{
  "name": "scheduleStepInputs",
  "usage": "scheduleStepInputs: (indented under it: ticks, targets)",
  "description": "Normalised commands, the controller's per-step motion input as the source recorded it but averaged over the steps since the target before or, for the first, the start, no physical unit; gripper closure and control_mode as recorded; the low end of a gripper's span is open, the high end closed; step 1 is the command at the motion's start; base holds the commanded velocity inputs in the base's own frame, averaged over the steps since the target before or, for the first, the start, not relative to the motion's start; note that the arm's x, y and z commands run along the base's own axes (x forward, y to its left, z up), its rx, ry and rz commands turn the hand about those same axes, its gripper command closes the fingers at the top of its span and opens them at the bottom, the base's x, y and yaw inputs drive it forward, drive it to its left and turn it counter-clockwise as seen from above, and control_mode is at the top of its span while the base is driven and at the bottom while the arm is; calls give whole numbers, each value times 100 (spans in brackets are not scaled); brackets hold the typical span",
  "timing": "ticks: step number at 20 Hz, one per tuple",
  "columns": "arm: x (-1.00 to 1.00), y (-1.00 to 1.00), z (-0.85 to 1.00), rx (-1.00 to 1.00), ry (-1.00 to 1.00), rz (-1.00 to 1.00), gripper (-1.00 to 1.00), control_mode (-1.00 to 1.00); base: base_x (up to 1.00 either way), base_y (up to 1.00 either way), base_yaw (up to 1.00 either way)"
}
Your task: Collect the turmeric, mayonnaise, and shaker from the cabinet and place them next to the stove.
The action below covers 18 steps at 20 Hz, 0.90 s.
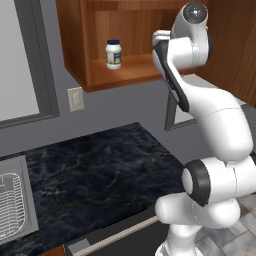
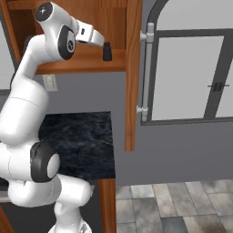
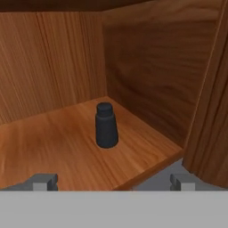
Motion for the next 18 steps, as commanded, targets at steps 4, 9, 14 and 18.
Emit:
scheduleStepInputs:
  ticks: [4,9,14,18]
  targets:
    - [33,3,0,0,0,-3,-100,-100,0,0,0]
    - [29,2,-1,0,1,-2,-100,-100,0,0,0]
    - [22,0,-5,0,0,-1,-100,-100,0,0,0]
    - [17,0,-14,0,3,-1,-100,-100,0,0,0]
